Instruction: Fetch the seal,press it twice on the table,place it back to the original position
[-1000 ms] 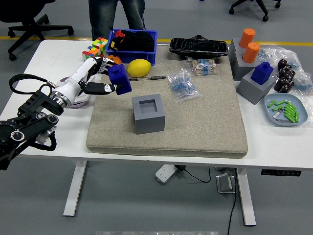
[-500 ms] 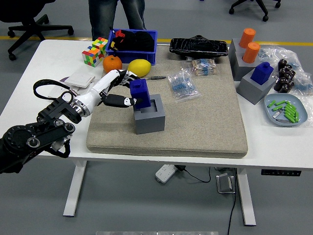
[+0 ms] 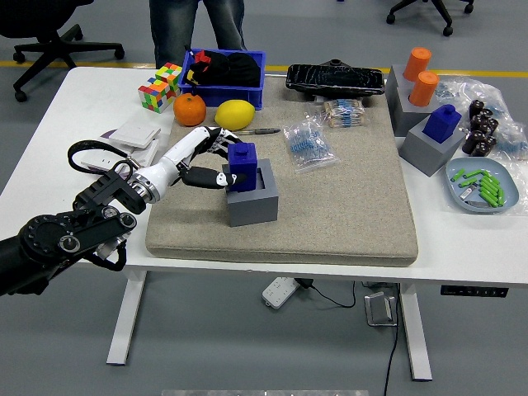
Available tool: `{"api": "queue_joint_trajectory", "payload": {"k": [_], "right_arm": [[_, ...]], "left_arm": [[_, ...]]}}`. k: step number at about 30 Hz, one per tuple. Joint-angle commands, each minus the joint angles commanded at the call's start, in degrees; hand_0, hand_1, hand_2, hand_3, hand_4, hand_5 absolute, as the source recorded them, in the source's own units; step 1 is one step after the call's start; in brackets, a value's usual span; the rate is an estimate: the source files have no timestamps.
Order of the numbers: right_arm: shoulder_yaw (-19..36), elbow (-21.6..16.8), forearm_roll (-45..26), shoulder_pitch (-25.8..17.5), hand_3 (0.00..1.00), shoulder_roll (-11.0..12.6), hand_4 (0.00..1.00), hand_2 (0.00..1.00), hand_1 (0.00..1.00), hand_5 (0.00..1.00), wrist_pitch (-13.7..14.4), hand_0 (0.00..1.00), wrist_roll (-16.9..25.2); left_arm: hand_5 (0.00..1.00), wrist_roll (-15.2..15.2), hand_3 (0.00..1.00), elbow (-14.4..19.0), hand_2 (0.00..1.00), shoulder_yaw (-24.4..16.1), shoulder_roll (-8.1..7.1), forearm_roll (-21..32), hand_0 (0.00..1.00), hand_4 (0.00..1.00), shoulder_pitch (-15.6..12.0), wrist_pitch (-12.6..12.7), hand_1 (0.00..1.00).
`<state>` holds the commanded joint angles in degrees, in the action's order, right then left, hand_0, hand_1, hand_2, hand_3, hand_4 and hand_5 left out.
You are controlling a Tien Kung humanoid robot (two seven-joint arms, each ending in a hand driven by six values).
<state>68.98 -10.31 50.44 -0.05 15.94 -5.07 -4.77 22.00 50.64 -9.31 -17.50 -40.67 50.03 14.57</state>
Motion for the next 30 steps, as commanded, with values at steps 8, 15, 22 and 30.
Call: {"api": "queue_joint_trajectory", "payload": {"k": [8, 15, 22, 30], "right_arm": [[-0.01, 0.0, 0.0, -0.04, 0.616, -0.04, 0.72, 0.653, 0.683, 0.518, -0.01, 0.73, 0.0], [-0.13, 0.0, -0.11, 0.0, 0.615, 0.0, 0.72, 0.654, 0.683, 0.518, -0.01, 0.73, 0.06], [-0.01, 0.0, -0.08, 0.03, 0.615, -0.02, 0.72, 0.654, 0.683, 0.518, 0.01, 0.73, 0.04], [-0.18, 0.0, -0.1, 0.09, 0.615, -0.06, 0.72, 0.653, 0.683, 0.518, -0.02, 0.73, 0.05]], "left_arm": [[0.002, 0.08, 0.581, 0.0, 0.47, -0.15, 0.47, 0.19, 0.634, 0.721, -0.06, 0.07, 0.514], [0.002, 0.28, 0.581, -0.03, 0.47, -0.61, 0.95, 0.53, 0.634, 0.721, -0.24, 0.09, 0.514], [0.002, 0.63, 0.582, 0.0, 0.47, -1.22, 1.37, 1.15, 0.633, 0.72, -0.15, 0.3, 0.514], [0.002, 1.21, 0.581, -0.64, 0.469, -2.16, 2.79, 2.42, 0.633, 0.721, -0.83, 0.59, 0.512]]}}
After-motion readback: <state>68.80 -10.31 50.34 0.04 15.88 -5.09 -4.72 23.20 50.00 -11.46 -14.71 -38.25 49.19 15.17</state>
